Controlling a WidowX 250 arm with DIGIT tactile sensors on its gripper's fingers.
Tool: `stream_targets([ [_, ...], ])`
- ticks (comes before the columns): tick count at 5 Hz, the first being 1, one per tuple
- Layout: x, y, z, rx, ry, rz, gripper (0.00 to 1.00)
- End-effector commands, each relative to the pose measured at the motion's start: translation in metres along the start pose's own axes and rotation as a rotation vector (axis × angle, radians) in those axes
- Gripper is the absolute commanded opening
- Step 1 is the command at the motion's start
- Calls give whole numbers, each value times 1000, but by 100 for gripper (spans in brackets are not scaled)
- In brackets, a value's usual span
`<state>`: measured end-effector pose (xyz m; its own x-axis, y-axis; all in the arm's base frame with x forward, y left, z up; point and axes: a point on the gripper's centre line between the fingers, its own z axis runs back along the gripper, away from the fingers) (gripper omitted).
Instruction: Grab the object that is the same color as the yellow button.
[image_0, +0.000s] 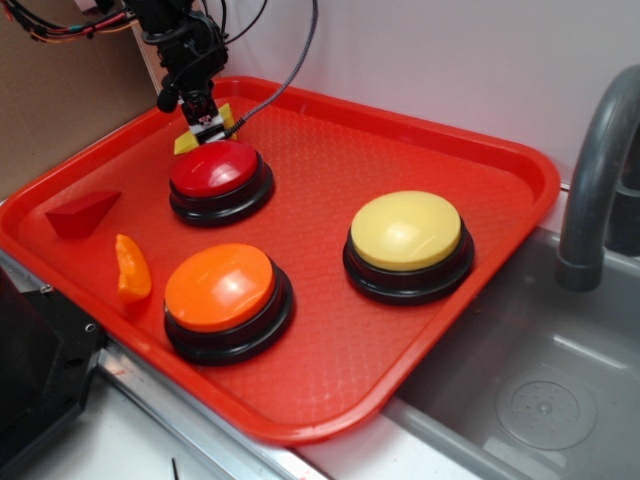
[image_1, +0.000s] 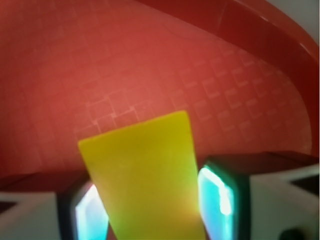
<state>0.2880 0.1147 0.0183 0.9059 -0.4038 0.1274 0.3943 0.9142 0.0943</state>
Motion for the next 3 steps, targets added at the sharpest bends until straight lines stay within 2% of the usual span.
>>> stream_targets([
  [1, -7, 25, 43, 25, -23, 180, 0],
  [2, -40, 26, 91, -13, -15, 318, 0],
  [3, -48, 13, 116, -77, -13, 275, 0],
])
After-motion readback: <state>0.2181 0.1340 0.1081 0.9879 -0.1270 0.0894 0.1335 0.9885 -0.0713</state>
